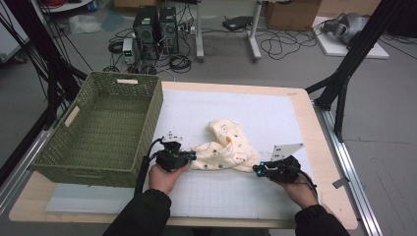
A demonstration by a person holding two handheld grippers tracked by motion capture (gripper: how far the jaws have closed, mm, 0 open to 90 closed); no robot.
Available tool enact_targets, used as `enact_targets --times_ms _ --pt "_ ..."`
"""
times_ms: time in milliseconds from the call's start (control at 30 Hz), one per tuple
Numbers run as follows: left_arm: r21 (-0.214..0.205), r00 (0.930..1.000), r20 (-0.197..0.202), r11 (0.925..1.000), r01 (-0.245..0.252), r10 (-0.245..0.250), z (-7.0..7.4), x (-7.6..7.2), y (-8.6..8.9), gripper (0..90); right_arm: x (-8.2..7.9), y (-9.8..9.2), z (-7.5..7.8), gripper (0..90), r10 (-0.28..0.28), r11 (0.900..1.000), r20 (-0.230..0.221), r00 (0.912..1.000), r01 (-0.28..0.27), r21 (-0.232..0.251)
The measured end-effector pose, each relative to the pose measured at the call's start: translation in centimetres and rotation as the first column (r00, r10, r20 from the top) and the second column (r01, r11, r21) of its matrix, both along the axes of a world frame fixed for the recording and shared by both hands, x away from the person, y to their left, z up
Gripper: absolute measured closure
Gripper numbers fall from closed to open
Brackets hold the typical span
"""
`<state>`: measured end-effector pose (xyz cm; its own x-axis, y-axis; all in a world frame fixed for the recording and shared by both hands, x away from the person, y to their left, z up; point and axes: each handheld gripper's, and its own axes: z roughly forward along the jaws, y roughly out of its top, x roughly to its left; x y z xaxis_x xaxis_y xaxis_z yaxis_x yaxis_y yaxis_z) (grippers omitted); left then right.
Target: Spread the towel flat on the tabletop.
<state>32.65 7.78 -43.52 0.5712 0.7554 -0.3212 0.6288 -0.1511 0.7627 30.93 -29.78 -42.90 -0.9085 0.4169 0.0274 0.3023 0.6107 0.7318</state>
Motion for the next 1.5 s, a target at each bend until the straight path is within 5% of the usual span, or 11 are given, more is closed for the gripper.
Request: enact_targets --times_ms 433,533,667,867,1067,1200,1300,1500 --pt "-0.013 0.9996 0.0 0.9995 -0.028 0.028 -0.2 0.3 -0.8 87.7 -2.0 -3.8 -0.4 87.7 -0.023 0.9997 -0.037 0.9991 0.023 -0.008" --pt "0.015 0.9999 0.002 0.9998 -0.014 0.014 -0.4 0.3 -0.9 81.3 -2.0 -3.3 -1.0 85.7 0.0 0.9994 -0.048 0.9989 -0.002 -0.035" --pt "0.018 0.9994 0.013 0.9993 -0.032 0.032 0.0 0.2 0.0 65.2 -1.7 -3.3 -0.4 71.8 -0.019 0.9993 -0.027 0.9995 0.02 0.032" --pt "0.038 0.9984 0.011 0.9977 -0.056 0.056 -0.2 0.4 0.7 63.2 -0.1 -2.4 0.5 65.8 -0.039 0.9965 0.006 0.9992 0.039 0.074" --pt "0.009 0.9994 0.01 0.9994 -0.033 0.033 -0.4 0.6 0.4 59.7 1.6 -0.2 -0.7 63.6 -0.014 0.9991 -0.015 0.9998 0.014 0.04" --pt "-0.024 0.9991 0.032 0.9993 -0.028 0.029 -0.1 0.6 0.8 56.3 2.1 0.3 -1.5 72.9 -0.004 1.0 -0.036 0.9994 0.004 -0.001" --pt "0.019 0.9992 0.014 0.9991 -0.037 0.037 -0.4 0.8 0.8 56.6 2.2 0.4 -1.5 88.1 0.023 0.9997 -0.034 0.9992 -0.023 -0.004" --pt "0.073 0.9997 -0.01 0.9971 -0.022 0.023 -0.9 0.8 0.4 70.5 1.5 -0.4 -1.1 89.1 0.037 0.9989 -0.039 0.9985 -0.038 -0.026"
